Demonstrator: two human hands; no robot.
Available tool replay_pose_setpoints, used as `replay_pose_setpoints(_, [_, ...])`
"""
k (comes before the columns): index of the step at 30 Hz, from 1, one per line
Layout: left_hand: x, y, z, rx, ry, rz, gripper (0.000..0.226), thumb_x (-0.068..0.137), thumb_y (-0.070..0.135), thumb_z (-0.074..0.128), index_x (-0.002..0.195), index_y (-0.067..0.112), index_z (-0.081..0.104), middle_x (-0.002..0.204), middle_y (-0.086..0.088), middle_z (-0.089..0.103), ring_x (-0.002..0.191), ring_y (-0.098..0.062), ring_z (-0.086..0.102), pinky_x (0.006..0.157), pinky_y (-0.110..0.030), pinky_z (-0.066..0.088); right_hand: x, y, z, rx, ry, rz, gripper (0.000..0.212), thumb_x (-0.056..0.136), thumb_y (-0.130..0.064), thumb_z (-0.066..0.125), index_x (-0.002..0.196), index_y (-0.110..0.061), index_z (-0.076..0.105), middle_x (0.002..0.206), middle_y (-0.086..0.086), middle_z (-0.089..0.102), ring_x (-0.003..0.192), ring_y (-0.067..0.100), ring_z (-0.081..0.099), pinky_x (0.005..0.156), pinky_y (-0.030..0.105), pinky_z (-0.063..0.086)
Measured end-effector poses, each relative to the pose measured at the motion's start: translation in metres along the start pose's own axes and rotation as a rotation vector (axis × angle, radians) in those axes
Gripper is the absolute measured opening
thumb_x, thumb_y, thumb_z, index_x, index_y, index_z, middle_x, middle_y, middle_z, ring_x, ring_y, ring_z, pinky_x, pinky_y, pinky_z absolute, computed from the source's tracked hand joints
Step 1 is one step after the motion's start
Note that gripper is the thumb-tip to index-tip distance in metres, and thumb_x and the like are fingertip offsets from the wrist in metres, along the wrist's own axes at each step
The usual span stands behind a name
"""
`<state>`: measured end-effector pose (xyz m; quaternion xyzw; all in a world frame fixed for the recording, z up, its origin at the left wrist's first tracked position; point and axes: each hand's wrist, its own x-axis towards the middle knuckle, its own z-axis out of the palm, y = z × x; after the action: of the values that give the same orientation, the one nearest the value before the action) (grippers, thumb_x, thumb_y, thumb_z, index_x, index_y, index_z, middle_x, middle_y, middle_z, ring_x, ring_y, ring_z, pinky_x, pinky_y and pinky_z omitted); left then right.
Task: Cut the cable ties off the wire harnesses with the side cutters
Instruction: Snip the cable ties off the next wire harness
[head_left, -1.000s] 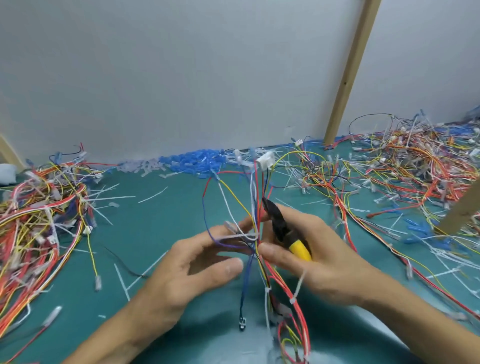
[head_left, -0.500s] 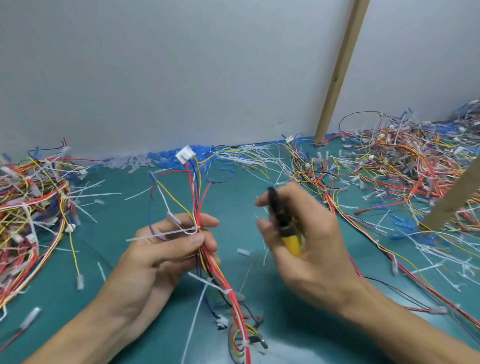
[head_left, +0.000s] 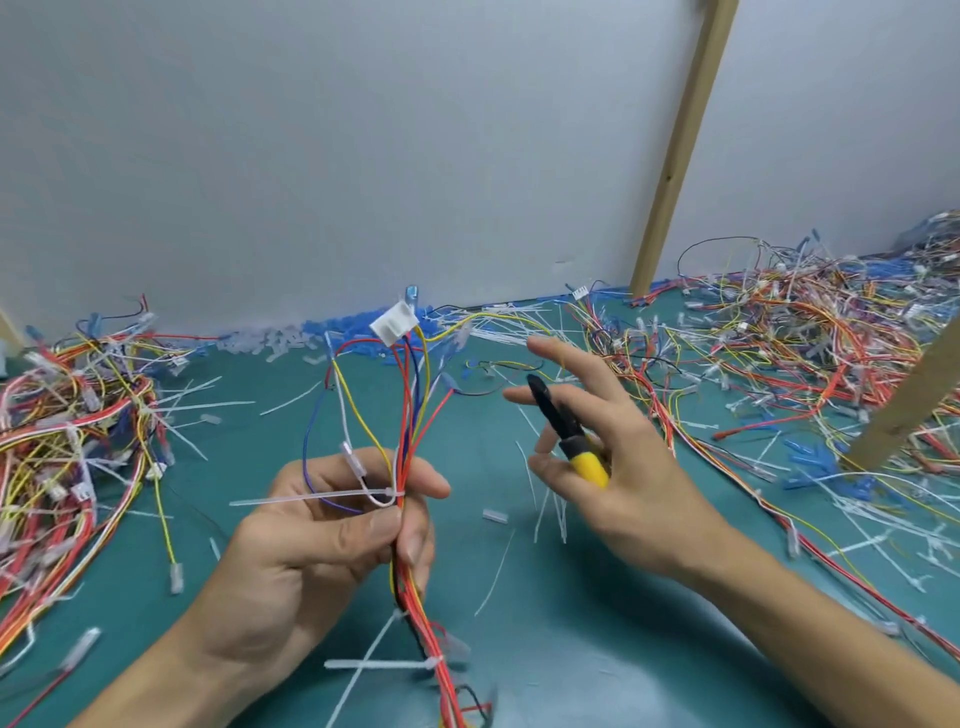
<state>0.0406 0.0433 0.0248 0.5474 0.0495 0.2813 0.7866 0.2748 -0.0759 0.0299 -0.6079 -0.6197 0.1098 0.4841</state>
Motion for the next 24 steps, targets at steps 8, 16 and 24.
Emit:
replay_pose_setpoints(8, [0.001,0.004,0.000,0.015,0.060,0.067,0.044,0.071,0.027,0.088,0.101,-0.002,0.074,0.066,-0.014,0.059,0.057,-0.028,0.056,0.055,-0.030,0.051,0.004,0.002,-0.014,0.249,-0.079,0.058,0.058,0.095,-0.003,0.066,0.146,-0.029,0.060,0.132,-0.002,0.071,0.089,0.014,0.055,0.077,0.022,0.049])
replay_pose_setpoints(16, [-0.001,0.005,0.006,-0.020,0.165,0.013,0.028,0.071,0.014,0.078,0.097,0.003,0.077,0.072,-0.015,0.063,0.058,-0.024,0.060,0.054,-0.027,0.053,0.004,-0.008,-0.029,1.436,-0.289,0.207,0.050,0.095,-0.006,0.061,0.145,0.000,0.055,0.086,0.004,0.056,0.073,0.015,0.055,0.067,0.029,0.045])
replay_pose_setpoints(24, [0.004,-0.002,0.008,0.056,0.309,-0.050,0.015,0.074,0.011,0.079,0.089,0.012,0.081,0.071,-0.012,0.069,0.054,-0.014,0.064,0.047,-0.025,0.053,0.005,0.008,-0.025,-0.118,-0.186,0.611,0.036,0.079,-0.055,0.086,0.102,-0.028,0.080,0.076,0.007,0.076,0.060,0.017,0.060,0.066,0.035,0.048])
